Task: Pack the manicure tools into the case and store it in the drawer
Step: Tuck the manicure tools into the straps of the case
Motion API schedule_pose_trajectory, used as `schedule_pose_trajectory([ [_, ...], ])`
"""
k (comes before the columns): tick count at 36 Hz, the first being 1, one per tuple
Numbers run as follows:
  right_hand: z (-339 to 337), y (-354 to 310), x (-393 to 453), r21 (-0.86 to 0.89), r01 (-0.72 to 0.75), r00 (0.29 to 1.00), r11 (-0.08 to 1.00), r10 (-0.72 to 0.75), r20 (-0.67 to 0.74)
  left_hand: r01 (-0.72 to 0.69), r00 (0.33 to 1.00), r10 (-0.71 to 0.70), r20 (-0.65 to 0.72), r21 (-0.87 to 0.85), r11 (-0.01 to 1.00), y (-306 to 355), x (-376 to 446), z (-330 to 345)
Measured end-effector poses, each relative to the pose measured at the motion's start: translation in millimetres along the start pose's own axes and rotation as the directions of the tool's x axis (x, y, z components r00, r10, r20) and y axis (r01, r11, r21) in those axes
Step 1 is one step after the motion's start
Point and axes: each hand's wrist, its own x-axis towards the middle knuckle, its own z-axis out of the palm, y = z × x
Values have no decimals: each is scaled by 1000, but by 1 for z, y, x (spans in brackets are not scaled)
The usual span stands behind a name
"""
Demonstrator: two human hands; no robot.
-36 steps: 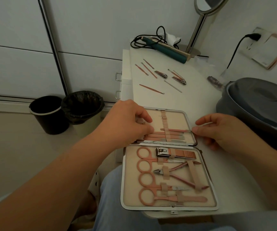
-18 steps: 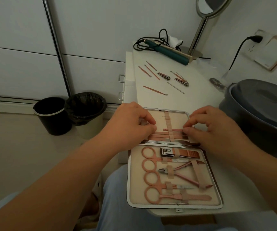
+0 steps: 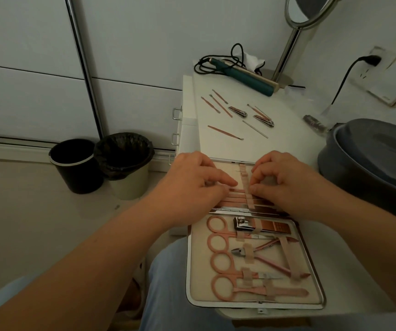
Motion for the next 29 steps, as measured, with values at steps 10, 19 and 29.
schedule_pose_trajectory([
  [10,4,3,-8,135,-22,964,991,57,-261,-83,997,80,21,247,965,-2,-7,-3],
  [19,15,19,-22,480,-109,927,870,264,-268,-69,998,68,15,223,972,-3,-8,-2],
  [29,16,18,-20,423,-125,935,898,250,-253,-48,998,54,-20,215,975,-3,-9,0],
])
